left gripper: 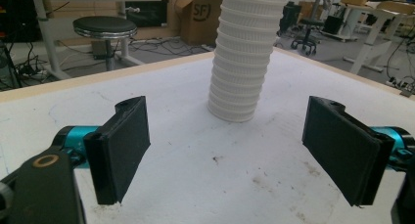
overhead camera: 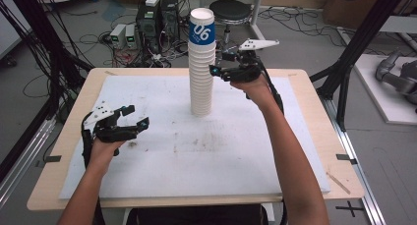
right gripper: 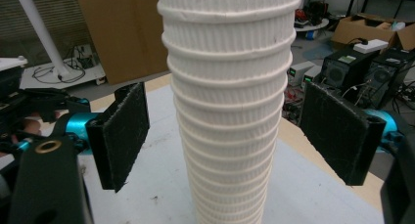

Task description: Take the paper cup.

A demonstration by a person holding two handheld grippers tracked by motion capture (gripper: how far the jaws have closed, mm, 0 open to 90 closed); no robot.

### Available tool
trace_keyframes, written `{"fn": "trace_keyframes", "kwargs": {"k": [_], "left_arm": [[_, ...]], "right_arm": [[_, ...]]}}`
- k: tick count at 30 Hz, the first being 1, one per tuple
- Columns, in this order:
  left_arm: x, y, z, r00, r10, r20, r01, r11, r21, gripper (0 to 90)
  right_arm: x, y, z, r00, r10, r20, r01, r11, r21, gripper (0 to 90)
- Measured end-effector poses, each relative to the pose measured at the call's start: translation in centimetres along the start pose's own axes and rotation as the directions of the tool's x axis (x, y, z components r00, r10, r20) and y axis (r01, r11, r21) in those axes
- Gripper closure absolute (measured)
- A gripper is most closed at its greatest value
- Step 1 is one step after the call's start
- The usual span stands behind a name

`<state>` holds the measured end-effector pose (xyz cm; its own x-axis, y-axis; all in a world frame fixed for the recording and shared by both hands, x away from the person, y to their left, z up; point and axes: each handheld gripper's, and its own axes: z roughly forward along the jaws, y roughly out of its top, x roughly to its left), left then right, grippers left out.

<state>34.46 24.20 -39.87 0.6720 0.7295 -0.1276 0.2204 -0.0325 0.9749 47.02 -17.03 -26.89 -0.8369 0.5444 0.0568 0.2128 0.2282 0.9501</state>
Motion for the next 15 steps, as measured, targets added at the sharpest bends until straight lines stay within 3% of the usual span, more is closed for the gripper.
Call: {"fn": "trace_keyframes", "kwargs": {"k": [10,14,15], "left_arm": [[0.6,1.6,0.0,0.9998,0.007,0.018,-0.006,0.9996,-0.027,17.7],[1.1,3.9,0.2,0.9992,0.019,0.034,-0.018,0.9989,-0.044,17.6],[1.2,5.3,0.4,0.9988,0.025,0.042,-0.022,0.9981,-0.058,17.6]], "right_arm": [[-0.4,1.6,2.5,0.9999,-0.012,-0.008,0.012,1.0,-0.005,18.4],[-0.5,2.0,3.3,0.9999,-0.005,-0.011,0.005,1.0,-0.008,15.5],[-0.5,2.0,3.5,1.0,-0.002,-0.005,0.002,1.0,-0.011,16.4]]}}
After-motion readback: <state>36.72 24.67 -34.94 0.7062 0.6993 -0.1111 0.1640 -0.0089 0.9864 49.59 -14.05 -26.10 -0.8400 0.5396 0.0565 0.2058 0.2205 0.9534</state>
